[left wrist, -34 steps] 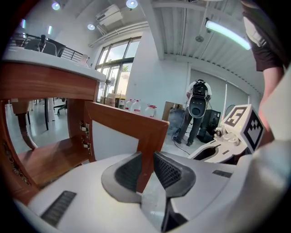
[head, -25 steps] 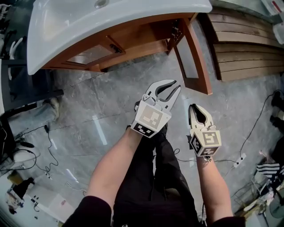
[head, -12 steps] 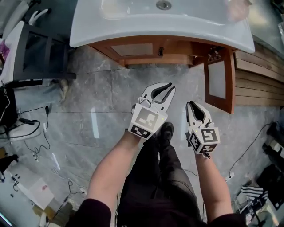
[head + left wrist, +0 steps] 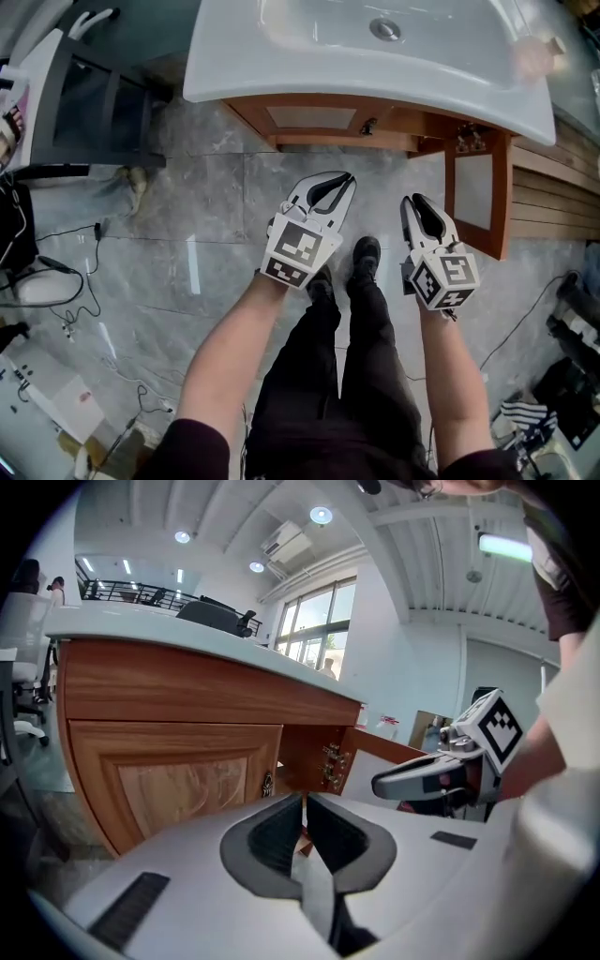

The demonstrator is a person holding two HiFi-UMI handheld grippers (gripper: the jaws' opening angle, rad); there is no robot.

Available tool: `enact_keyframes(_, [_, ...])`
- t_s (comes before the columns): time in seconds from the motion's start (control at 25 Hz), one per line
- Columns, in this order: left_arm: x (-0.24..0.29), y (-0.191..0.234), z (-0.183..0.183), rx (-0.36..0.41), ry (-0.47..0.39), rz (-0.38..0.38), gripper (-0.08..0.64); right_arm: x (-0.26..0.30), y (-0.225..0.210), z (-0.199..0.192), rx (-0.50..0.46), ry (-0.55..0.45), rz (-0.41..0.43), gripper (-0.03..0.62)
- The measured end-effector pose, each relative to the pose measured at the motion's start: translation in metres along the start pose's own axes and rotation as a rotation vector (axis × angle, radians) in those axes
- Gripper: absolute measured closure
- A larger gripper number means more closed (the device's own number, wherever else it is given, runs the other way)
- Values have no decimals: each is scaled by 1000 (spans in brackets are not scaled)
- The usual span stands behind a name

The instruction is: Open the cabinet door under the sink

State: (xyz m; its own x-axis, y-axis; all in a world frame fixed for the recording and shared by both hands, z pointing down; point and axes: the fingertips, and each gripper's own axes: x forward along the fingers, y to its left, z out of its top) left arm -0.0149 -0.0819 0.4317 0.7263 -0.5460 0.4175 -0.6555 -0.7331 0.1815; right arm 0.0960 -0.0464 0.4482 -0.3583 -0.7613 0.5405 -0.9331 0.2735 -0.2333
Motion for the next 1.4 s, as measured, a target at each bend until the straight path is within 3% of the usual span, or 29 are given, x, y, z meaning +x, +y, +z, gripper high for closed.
enact_keyframes(0.16, [15, 13, -7, 21, 23, -19, 528, 22, -16, 7, -31, 0, -1, 495])
enact_keyframes(0.32, [42, 29, -16, 22, 40, 9, 468, 49, -31, 11, -59, -8, 10, 495])
enact_keyframes(0.76, [109, 54, -38, 14, 45, 77, 402, 101, -56, 9, -89, -59, 55, 495])
enact_keyframes(1.28, [159, 54, -57, -8, 65, 164, 402, 95, -82, -7, -58, -80, 41, 495])
enact_keyframes(1.4, [161, 60, -58, -22, 61, 212, 451, 96, -79, -6, -61, -80, 56, 495])
